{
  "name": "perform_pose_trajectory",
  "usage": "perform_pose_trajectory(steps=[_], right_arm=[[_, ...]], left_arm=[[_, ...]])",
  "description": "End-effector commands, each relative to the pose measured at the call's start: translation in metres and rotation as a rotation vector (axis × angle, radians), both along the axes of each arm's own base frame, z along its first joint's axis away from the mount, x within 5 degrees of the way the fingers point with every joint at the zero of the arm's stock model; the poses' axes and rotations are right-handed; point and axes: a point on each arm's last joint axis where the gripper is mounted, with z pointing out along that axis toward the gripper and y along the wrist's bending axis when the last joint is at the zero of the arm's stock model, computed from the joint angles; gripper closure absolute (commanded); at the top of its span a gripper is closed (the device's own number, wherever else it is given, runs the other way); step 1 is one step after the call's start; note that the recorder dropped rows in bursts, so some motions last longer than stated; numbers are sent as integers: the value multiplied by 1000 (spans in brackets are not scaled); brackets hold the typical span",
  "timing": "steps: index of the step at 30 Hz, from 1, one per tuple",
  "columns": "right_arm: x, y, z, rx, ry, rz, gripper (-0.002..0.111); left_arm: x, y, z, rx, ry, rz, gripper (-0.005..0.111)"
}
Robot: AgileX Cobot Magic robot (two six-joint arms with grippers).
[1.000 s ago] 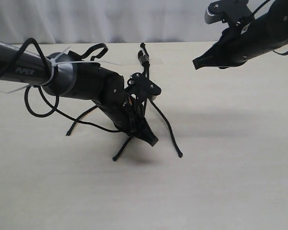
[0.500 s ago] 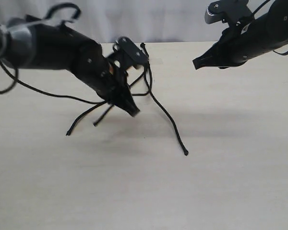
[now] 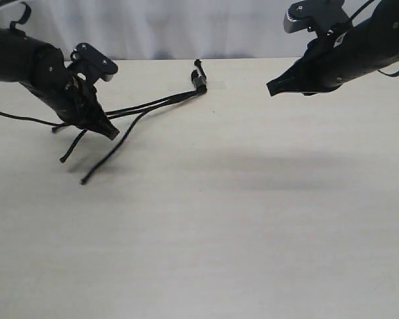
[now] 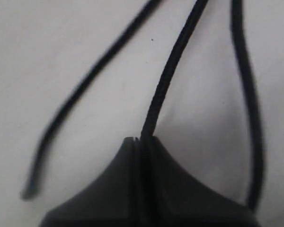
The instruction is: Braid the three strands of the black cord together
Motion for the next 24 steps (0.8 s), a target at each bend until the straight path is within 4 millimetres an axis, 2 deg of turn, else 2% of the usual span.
perform_pose_trajectory(steps=[1,5,8,10,11,12,13,14,15,16,17,20,22,24], right_arm=[[1,0,-1,-2,-10,3,104],[1,0,-1,-2,-12,3,104],[1,0,-1,-1,-13,3,104],[1,0,-1,-1,-13,3,104],[1,0,-1,-1,-13,3,104],[1,0,-1,-1,-15,3,104],[1,0,-1,-1,-15,3,104],[1,0,-1,-1,-15,3,104],[1,0,-1,-1,-13,3,104],[1,0,-1,-2,-11,3,104],[1,0,-1,-2,-10,3,104],[1,0,-1,-2,-12,3,104],[1,0,-1,-2,-12,3,104],[1,0,-1,-2,-12,3,104]], left_arm=[[1,1,-19,7,27,-3,107],[-2,-1,-20,14,63,-4,107],[-10,-12,-20,15,135,-12,107],[-27,-46,-20,-2,259,-62,107],[-40,-80,-15,-27,345,-155,107],[-49,-102,-11,-55,386,-211,107],[-68,-149,-1,-90,414,-360,107],[-76,-170,6,-87,395,-448,107],[-83,-198,22,-19,304,-578,107],[-83,-206,29,33,249,-608,107],[-76,-207,43,99,165,-518,107],[-59,-186,74,186,11,-379,107],[-52,-168,83,180,9,-327,107],[-45,-153,82,188,31,-283,107]])
